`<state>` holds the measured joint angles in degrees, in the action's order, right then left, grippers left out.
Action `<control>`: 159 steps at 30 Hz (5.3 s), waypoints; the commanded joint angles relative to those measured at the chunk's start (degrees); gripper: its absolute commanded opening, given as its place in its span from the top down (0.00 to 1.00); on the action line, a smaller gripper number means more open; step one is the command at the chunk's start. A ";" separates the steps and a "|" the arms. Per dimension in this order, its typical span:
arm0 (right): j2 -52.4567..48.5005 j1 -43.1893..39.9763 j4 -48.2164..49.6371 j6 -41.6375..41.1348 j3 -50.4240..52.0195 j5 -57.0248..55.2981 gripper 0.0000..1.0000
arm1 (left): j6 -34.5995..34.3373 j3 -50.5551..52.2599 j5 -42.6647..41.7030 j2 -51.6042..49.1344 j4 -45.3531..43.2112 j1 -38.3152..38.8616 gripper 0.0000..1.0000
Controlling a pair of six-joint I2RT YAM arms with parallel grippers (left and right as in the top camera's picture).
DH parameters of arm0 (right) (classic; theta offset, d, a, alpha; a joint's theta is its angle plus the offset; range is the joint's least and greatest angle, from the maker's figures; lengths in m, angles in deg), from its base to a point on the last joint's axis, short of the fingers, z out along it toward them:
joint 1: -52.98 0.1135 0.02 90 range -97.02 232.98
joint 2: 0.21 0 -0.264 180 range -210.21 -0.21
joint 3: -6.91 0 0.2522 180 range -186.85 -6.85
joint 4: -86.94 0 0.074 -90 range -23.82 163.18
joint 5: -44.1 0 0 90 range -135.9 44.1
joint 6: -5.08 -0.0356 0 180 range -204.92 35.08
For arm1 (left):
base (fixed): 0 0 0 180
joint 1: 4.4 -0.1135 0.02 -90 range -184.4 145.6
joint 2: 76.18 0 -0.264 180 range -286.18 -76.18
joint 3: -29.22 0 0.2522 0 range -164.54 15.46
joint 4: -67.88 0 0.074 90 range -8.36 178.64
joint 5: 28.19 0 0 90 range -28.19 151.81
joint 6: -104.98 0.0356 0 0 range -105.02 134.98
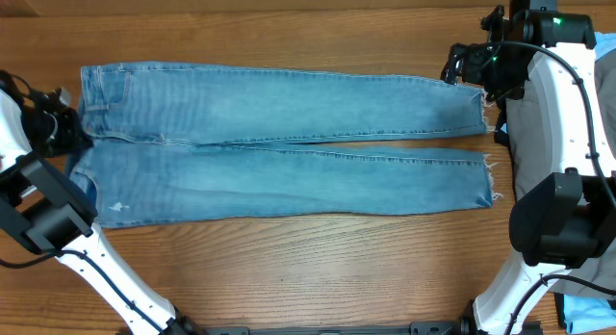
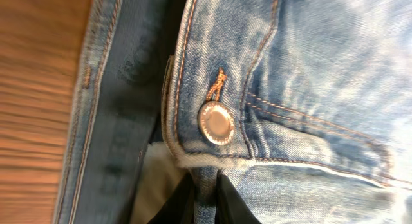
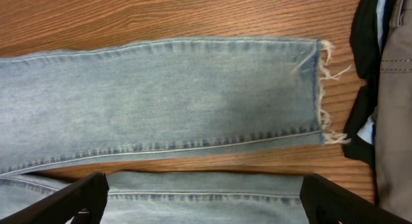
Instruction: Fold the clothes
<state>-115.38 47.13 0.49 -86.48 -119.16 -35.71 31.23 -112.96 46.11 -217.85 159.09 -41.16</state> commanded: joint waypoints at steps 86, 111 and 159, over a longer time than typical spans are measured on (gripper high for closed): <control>32.13 -10.62 38.84 -29.73 73.79 -0.70 0.33 | -21.66 27.50 -0.85 36.02 -1.66 7.15 0.00; 32.09 -10.62 47.98 -32.89 78.97 6.62 0.78 | -21.62 27.50 -0.81 36.02 -1.97 7.15 0.00; 32.13 -10.62 36.63 -28.52 68.43 -1.62 0.73 | -34.67 66.07 2.10 36.02 -47.15 -16.09 0.15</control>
<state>-82.99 36.51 38.55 -112.60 -49.61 -36.91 -3.13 -47.45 50.00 -181.85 112.84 -58.51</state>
